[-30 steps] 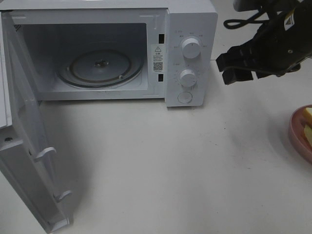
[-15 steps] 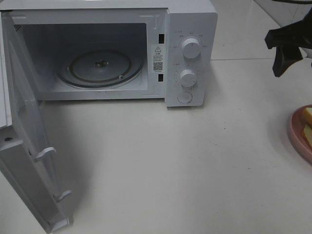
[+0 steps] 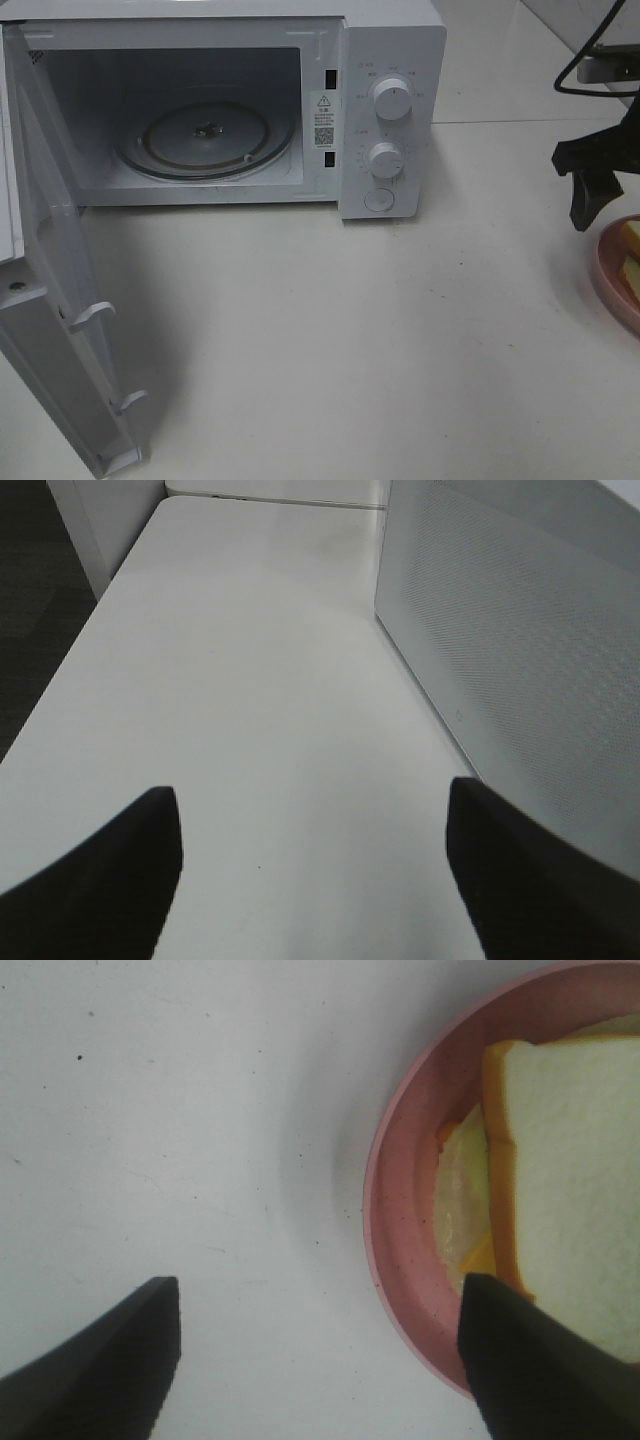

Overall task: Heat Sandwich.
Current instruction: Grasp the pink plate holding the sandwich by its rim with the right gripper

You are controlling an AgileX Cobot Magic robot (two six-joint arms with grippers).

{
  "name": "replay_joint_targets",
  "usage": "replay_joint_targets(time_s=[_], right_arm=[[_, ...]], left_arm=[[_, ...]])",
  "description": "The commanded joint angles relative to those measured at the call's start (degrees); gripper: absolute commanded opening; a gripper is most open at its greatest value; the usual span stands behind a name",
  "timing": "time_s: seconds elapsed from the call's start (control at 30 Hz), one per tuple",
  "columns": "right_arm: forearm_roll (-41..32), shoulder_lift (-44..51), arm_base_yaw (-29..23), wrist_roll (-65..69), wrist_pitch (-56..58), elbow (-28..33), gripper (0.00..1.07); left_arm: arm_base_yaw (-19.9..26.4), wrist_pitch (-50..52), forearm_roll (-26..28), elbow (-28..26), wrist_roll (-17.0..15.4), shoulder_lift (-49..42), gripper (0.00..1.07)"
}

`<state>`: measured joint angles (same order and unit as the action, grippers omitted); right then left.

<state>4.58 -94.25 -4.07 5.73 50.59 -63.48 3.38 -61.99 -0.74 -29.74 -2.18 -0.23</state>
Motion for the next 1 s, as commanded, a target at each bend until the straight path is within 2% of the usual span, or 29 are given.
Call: replay_joint_targets(time_s=[0.03, 0.13, 0.47, 1.0], right_arm=[[0.2, -0.1, 0.6, 0.1, -2.4, 2.1, 0.76], [0.2, -0.1, 2.2, -0.2, -6.2, 5.4, 0.76], [0.3, -0.7, 2.7, -2.2, -12.7, 9.6, 0.76], [3.1, -9.0, 2.7, -2.0, -17.5, 10.0, 0.75]], left_arm=[[-0.4, 0.7, 0.0, 0.2, 0.1, -0.2, 0.71], [-0.4, 0.7, 0.0, 0.2, 0.1, -0.2, 0.71], [-0.4, 0.7, 0.0, 0.2, 0.1, -0.2, 0.71], [-0.4, 0.7, 0.0, 0.2, 0.1, -0.2, 0.71]])
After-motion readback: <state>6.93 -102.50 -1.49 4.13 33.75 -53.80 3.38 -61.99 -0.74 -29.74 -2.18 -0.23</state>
